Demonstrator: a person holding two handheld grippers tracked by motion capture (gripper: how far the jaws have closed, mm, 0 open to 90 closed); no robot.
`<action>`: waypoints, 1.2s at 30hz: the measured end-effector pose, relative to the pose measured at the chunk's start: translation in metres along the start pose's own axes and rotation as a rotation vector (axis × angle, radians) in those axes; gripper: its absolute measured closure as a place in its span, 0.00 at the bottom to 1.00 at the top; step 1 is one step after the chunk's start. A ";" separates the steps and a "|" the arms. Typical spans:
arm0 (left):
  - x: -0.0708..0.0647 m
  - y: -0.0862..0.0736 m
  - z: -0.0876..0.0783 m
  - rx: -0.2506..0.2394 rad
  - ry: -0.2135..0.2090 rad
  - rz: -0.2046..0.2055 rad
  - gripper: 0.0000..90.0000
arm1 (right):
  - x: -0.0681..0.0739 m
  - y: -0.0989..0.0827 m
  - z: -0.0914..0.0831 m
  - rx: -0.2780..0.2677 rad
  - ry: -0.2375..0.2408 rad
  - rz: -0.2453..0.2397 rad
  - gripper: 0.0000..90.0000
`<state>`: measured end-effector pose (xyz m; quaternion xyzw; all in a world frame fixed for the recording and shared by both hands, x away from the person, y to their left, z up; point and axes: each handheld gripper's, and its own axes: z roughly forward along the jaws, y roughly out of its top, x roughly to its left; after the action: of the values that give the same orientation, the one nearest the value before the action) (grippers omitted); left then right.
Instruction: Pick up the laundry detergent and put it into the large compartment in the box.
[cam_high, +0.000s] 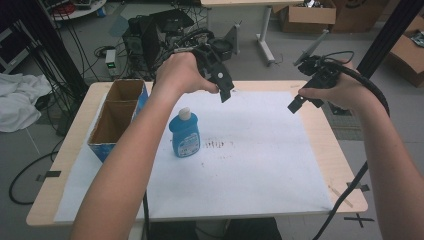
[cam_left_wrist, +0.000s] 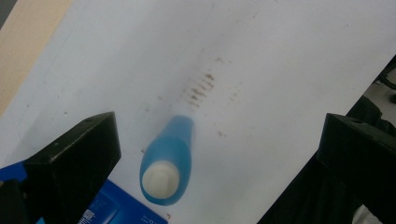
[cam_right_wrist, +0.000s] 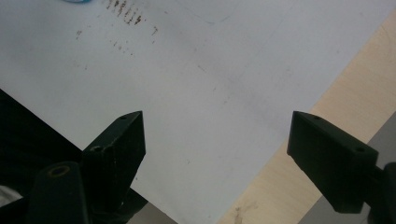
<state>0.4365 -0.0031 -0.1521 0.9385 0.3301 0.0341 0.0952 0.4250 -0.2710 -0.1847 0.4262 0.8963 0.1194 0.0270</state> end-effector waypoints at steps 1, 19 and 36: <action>0.000 0.000 0.000 -0.002 -0.001 0.001 0.00 | 0.000 0.000 0.000 0.001 -0.001 0.000 0.22; 0.015 -0.018 0.007 0.017 0.026 -0.002 0.01 | -0.004 0.001 0.009 0.006 0.008 0.000 0.22; 0.039 -0.047 0.046 0.084 0.019 -0.052 0.01 | -0.006 0.001 0.020 0.015 0.017 -0.008 0.22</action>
<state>0.4442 0.0503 -0.2064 0.9324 0.3565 0.0265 0.0533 0.4323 -0.2711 -0.2045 0.4218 0.8990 0.1164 0.0165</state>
